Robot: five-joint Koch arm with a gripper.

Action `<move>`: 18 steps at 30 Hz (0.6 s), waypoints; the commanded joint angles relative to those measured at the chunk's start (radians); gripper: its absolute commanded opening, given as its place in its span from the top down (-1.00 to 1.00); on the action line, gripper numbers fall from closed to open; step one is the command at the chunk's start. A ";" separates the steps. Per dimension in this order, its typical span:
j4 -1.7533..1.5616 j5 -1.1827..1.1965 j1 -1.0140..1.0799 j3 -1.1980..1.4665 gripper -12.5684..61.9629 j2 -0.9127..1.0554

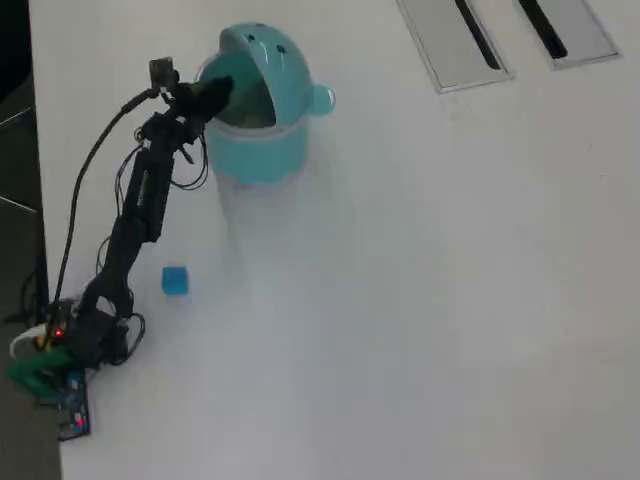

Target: Grasp RGB lego blocks and put them in the bin one by one.

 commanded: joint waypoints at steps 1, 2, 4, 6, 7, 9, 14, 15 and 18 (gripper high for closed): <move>0.026 0.046 -0.002 -0.048 -0.19 0.092; 0.060 0.063 -0.003 -0.048 -0.19 0.103; 0.130 0.103 -0.011 -0.048 -0.19 0.115; 0.166 0.153 -0.021 -0.048 -0.19 0.130; 0.176 0.167 -0.025 -0.048 -0.19 0.135; 0.224 0.179 -0.029 -0.048 -0.19 0.150; 0.371 0.187 -0.032 -0.048 -0.17 0.199; 0.396 0.187 -0.032 -0.048 -0.17 0.213; 0.466 0.189 -0.032 -0.048 -0.15 0.245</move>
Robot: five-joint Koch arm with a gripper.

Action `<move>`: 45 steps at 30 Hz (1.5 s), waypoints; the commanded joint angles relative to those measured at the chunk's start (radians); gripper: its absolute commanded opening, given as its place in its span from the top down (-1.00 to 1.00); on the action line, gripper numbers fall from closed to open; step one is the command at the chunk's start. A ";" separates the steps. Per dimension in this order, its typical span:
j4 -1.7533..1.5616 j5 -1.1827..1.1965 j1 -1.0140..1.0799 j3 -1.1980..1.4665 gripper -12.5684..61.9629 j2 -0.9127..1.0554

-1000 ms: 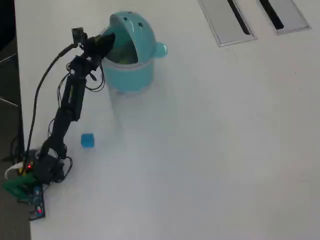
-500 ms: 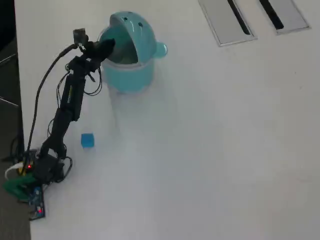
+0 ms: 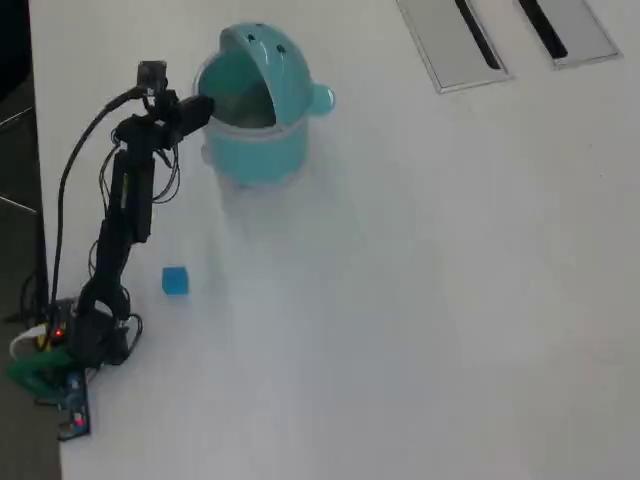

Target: Grasp RGB lego blocks and put them in the bin one by one.

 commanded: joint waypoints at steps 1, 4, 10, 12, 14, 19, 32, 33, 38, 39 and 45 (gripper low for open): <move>0.031 0.018 -0.009 -0.046 -0.15 0.089; 0.091 0.017 -0.002 -0.046 -0.15 0.120; 0.229 0.017 -0.002 -0.035 -0.16 0.192; 0.255 0.017 -0.002 -0.029 -0.16 0.210; 0.279 0.017 -0.002 -0.028 -0.15 0.227; 0.354 0.021 -0.014 -0.025 -0.15 0.261; 0.321 0.041 -0.029 0.756 -0.15 0.778; 0.296 0.041 -0.023 0.830 -0.15 0.818; 0.135 0.040 -0.003 1.229 -0.15 1.012; 0.107 0.040 0.009 1.299 -0.15 1.046; -0.058 0.000 0.071 1.628 -0.16 1.180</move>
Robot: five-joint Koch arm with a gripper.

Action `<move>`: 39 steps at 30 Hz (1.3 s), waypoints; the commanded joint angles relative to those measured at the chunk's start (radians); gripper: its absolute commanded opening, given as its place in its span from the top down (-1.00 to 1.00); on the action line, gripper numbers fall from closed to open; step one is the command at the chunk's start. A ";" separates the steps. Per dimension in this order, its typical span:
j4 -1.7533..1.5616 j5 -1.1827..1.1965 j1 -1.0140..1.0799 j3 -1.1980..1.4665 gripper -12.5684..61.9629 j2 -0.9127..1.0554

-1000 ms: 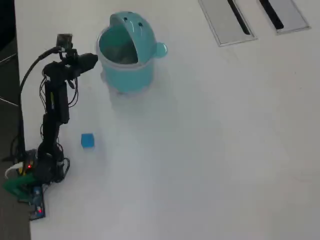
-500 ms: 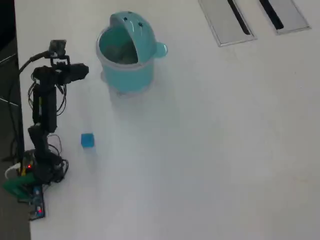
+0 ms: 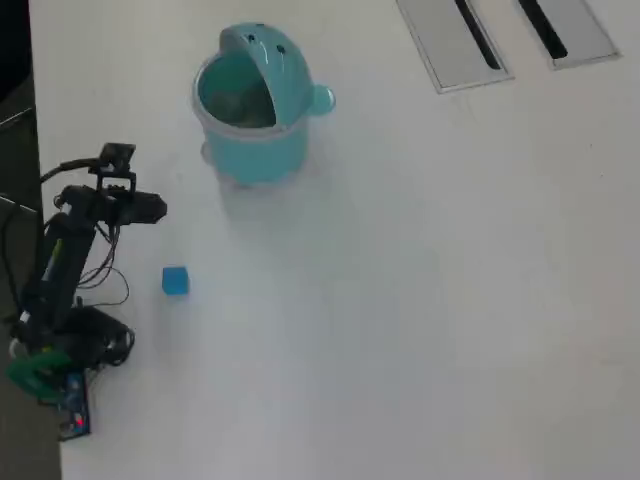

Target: Grasp RGB lego blocks and put them in the bin one by one.

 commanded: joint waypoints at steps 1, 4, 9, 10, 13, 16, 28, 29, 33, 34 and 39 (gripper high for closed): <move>-0.095 -0.044 0.026 0.031 -0.16 0.057; -0.164 -0.080 0.055 0.179 -0.16 0.106; -0.235 -0.098 0.081 0.394 -0.16 0.175; -0.247 -0.106 0.083 0.426 -0.16 0.183; -0.304 -0.114 0.083 0.512 -0.16 0.196; -0.339 -0.196 0.086 0.560 -0.16 0.196; -0.540 -0.345 0.130 0.799 -0.16 0.192; -0.557 -0.362 0.138 0.813 -0.16 0.192; -0.604 -0.426 0.175 0.848 -0.16 0.186; -0.612 -0.437 0.176 0.851 -0.16 0.184; -0.666 -0.449 0.193 0.904 -0.16 0.175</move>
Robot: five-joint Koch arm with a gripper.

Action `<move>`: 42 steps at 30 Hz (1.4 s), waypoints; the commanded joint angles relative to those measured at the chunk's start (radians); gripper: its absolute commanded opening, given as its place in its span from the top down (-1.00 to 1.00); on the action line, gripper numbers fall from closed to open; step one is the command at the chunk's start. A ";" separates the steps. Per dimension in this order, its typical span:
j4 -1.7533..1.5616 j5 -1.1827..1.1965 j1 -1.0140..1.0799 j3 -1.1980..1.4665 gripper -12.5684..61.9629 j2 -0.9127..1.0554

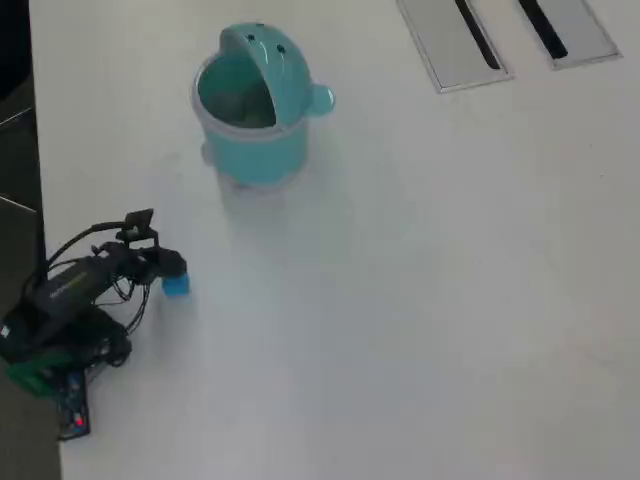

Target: Grasp RGB lego blocks and put them in the bin one by one.

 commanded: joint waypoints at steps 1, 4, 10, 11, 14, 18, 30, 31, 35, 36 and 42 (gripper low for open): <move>-0.052 -0.009 0.008 -0.018 -0.16 0.000; -0.083 -0.009 0.008 0.009 -0.16 -0.002; -0.103 -0.008 0.021 0.021 -0.16 -0.011; -0.106 -0.008 0.026 0.023 -0.16 -0.011; -0.109 -0.008 0.038 0.028 -0.16 -0.023; -0.123 -0.008 0.044 0.035 -0.16 -0.054; -0.259 0.018 0.043 0.092 -0.06 -0.144; -0.261 0.031 0.043 0.092 0.01 -0.149; -0.255 0.094 0.035 0.067 0.26 -0.149; -0.238 0.103 0.026 0.054 0.30 -0.149; -0.114 0.120 -0.052 -0.110 0.39 -0.107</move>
